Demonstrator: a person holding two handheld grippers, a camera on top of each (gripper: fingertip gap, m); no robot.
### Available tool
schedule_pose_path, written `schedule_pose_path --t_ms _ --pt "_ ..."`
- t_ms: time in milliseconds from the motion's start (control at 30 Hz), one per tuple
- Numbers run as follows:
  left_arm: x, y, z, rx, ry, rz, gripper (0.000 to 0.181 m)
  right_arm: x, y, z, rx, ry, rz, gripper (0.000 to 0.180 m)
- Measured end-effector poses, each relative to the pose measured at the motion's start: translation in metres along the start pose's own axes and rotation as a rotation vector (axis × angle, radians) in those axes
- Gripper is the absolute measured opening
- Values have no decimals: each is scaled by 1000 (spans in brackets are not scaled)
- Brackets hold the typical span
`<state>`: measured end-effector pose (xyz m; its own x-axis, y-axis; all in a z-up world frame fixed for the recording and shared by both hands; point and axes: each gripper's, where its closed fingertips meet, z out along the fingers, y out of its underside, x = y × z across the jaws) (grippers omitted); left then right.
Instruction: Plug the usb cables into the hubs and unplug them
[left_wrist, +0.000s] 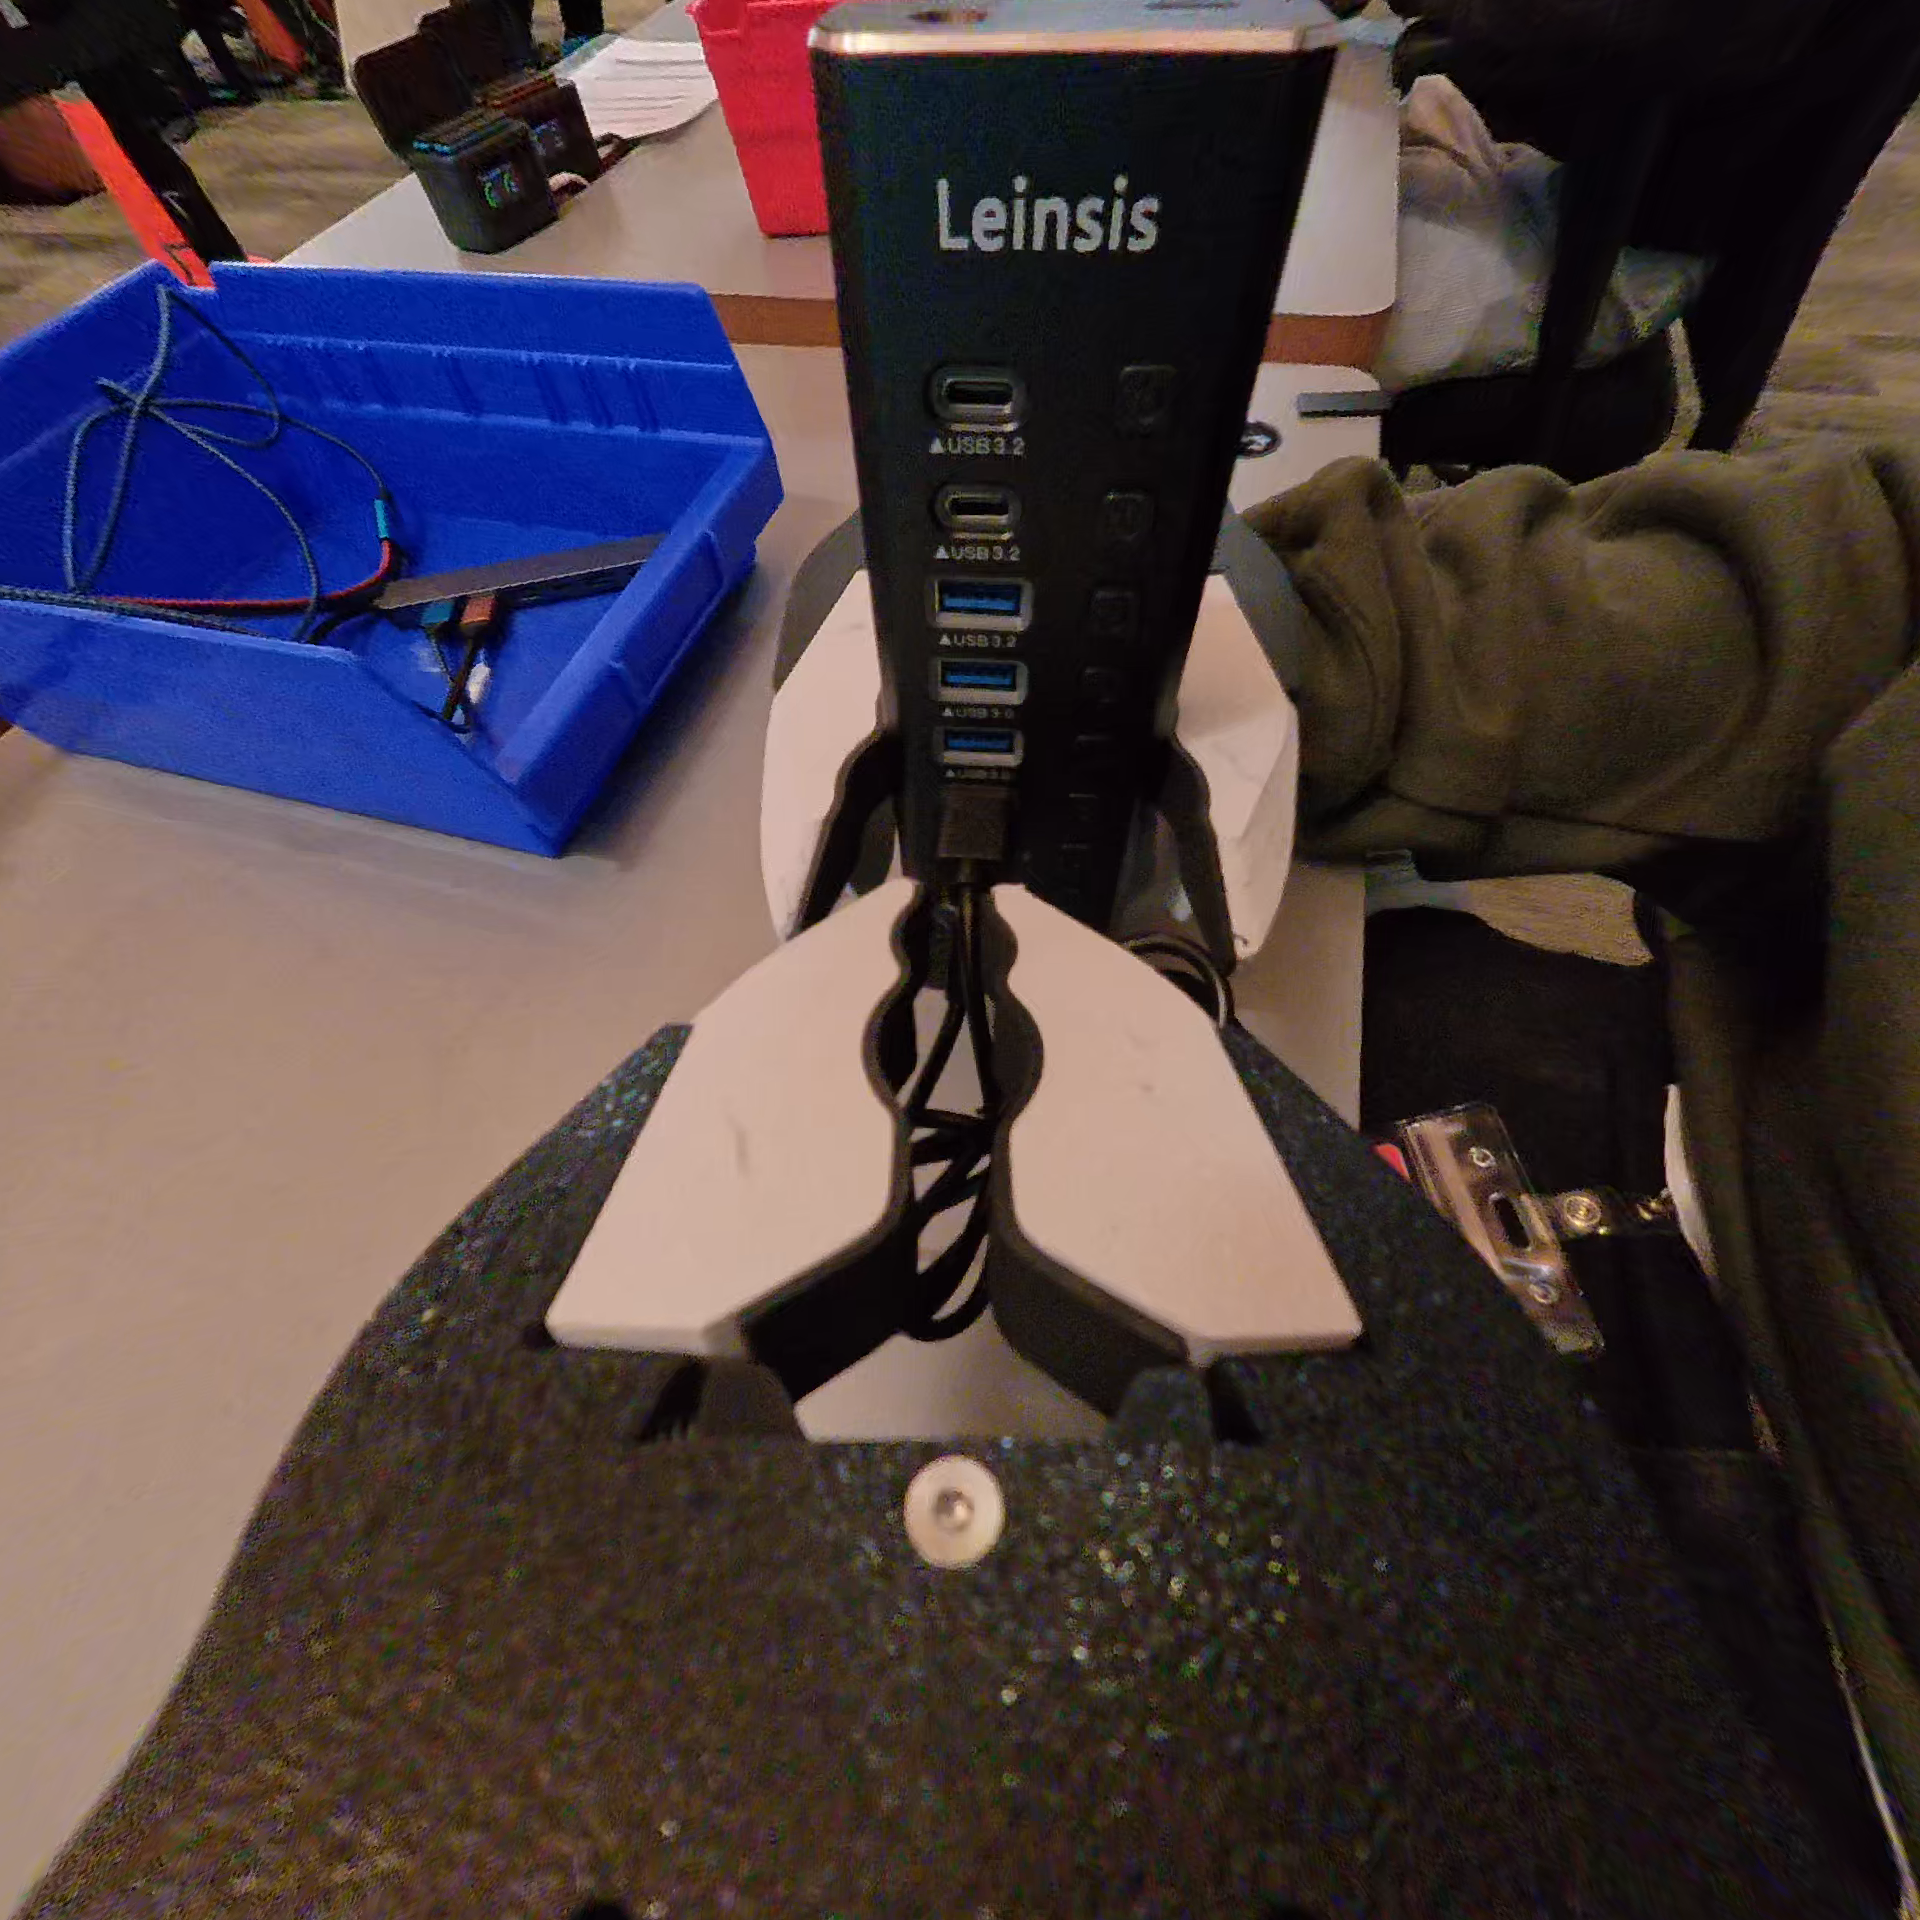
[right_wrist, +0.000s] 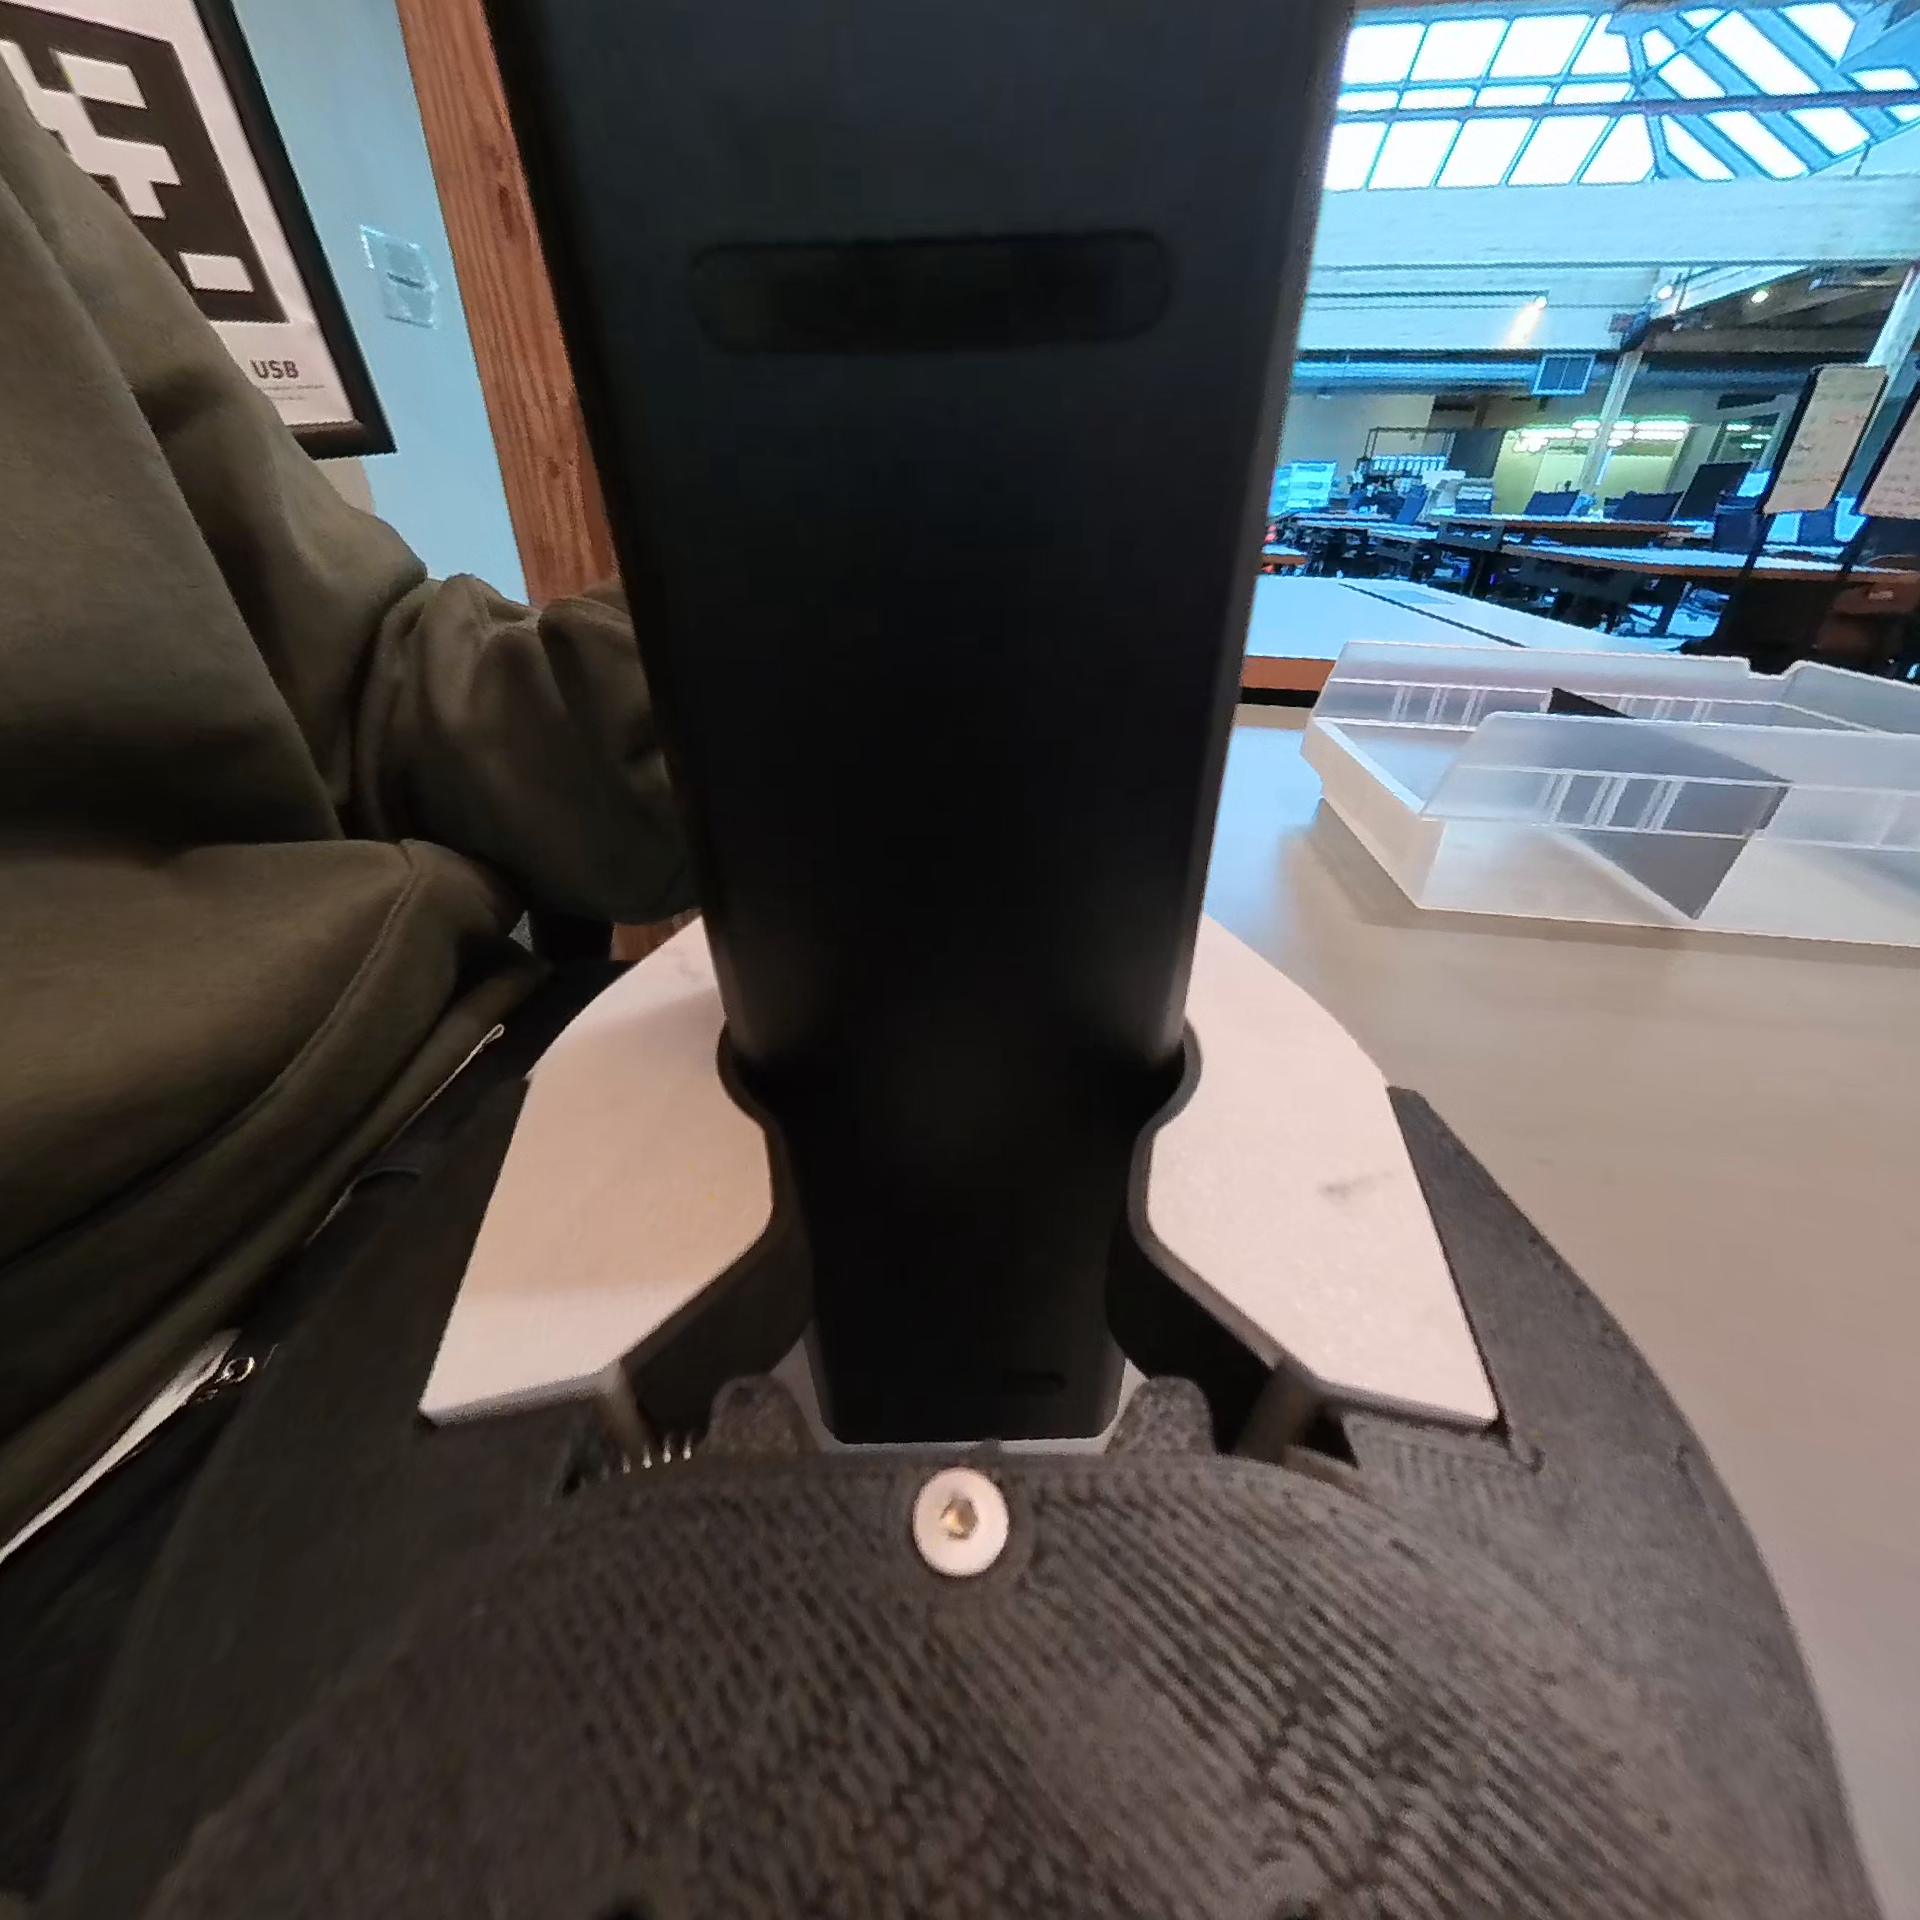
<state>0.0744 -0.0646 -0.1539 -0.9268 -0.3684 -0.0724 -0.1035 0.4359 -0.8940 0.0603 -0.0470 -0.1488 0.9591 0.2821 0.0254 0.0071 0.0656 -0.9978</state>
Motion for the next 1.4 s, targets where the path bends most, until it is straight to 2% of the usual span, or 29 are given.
schedule_pose_path --t_ms 67,267,333,533,667,767,800,900,1000,1100,1233,1400 --pt "2 -3 -3 5 5 4 25 0 1 1 -6 -3 -2 73" --pt "7 -4 0 -7 20 -5 22 0 2 1 -13 2 -3 73" --pt "3 -1 3 -30 -3 -2 14 -1 3 2 -23 3 -10 73" --pt "-3 -1 3 -49 -56 24 11 5 5 4 -42 43 3 73" --pt "-7 -10 8 15 -86 -23 8 10 -3 -3 24 62 33 73" --pt "-8 -9 7 5 -77 14 9 11 -1 -2 15 66 37 73" --pt "-9 -12 4 28 -79 5 4 12 1 -1 -9 74 38 73" --pt "-25 -24 -23 148 -148 -38 21 13 3 1 -23 87 25 73" --pt "-60 -7 -68 210 -322 -100 25 23 1 -10 -22 152 34 73" --pt "-88 39 -102 224 -440 -218 26 27 -17 -20 -8 196 8 73" --pt "-99 93 -102 243 -428 -354 26 34 -42 -27 -55 295 -78 73" --pt "-98 91 -101 271 -386 -370 26 81 -99 -58 -148 544 -163 73"
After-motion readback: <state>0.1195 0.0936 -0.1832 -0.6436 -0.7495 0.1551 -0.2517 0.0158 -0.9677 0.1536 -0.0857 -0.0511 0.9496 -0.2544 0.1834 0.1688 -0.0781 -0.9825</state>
